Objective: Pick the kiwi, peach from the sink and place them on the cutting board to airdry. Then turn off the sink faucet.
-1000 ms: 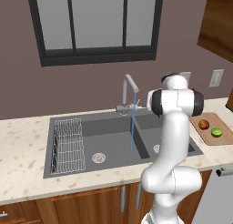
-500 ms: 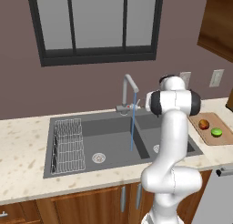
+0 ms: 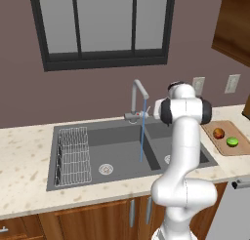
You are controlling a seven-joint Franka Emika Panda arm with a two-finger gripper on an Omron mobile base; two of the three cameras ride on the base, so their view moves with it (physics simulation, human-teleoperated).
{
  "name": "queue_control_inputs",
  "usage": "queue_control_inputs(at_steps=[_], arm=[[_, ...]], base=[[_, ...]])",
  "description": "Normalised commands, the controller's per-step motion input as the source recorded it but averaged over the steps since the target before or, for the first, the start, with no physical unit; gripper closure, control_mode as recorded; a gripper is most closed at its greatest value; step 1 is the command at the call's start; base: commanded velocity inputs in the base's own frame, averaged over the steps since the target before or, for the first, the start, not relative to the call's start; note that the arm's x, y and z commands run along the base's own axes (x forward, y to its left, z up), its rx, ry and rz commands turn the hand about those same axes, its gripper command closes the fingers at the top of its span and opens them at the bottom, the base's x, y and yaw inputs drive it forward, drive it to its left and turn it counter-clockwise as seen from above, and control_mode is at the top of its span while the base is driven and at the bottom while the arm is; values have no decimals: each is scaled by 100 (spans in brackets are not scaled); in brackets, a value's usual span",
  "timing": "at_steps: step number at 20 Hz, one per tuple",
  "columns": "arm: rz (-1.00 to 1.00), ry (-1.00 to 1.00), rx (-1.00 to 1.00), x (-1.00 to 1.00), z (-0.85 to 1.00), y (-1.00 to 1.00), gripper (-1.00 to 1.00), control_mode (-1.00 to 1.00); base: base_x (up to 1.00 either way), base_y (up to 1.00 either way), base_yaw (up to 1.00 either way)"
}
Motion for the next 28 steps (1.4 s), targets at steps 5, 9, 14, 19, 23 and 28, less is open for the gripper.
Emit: queue_control_inputs(at_steps=[5,9,14,19,23,28], arm=[[0,0,0,24,-3,2,-100,-100],[1,0,0,15,0,16,-100,-100],[2,0,0,1,1,33,-100,-100],[2,0,0,2,3,49,-100,-100],[5,0,0,11,26,57,-100,-100],[8,0,-5,13,42,73,-100,-100]], base=[[0,0,0],[0,0,0],[0,0,0],[0,0,0],[0,0,0],[0,0,0]])
